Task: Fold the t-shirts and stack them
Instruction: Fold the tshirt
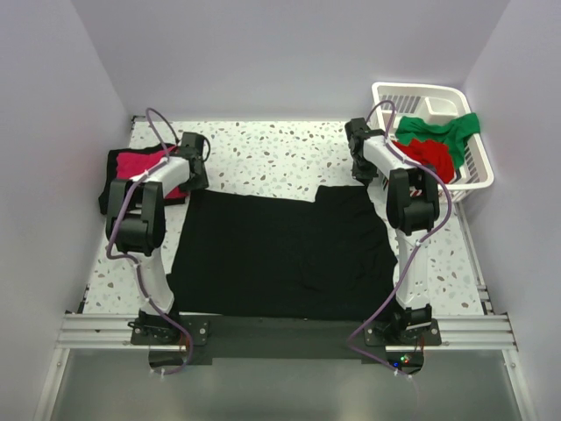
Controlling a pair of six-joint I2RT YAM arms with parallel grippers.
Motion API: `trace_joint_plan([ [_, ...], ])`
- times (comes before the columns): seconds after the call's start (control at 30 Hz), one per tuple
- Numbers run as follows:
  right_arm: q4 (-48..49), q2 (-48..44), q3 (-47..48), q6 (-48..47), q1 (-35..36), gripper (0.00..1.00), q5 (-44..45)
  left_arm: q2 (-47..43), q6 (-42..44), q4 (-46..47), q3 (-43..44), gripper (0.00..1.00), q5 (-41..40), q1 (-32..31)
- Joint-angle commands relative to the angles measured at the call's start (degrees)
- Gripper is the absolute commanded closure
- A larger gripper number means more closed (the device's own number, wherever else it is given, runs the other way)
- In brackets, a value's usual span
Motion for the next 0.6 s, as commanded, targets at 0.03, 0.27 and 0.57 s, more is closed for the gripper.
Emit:
trace_joint_plan([
  [0.03,-0.5,-3.3,2.7,1.1,-1.9,1.00,2.3,1.0,0.7,2.0,2.1,0.54,-2.6,-0.1],
  [0.27,-0.5,-3.5,2.5,0.7,-1.9,1.00,2.3,2.1,0.2,2.8,1.2,0.63,-2.8,0.0],
  [0.57,-0.6,-3.8,2.5,0.6,-1.9,1.00,2.1,3.0,0.6,4.0,-0.5,0.73,-2.1,0.0],
])
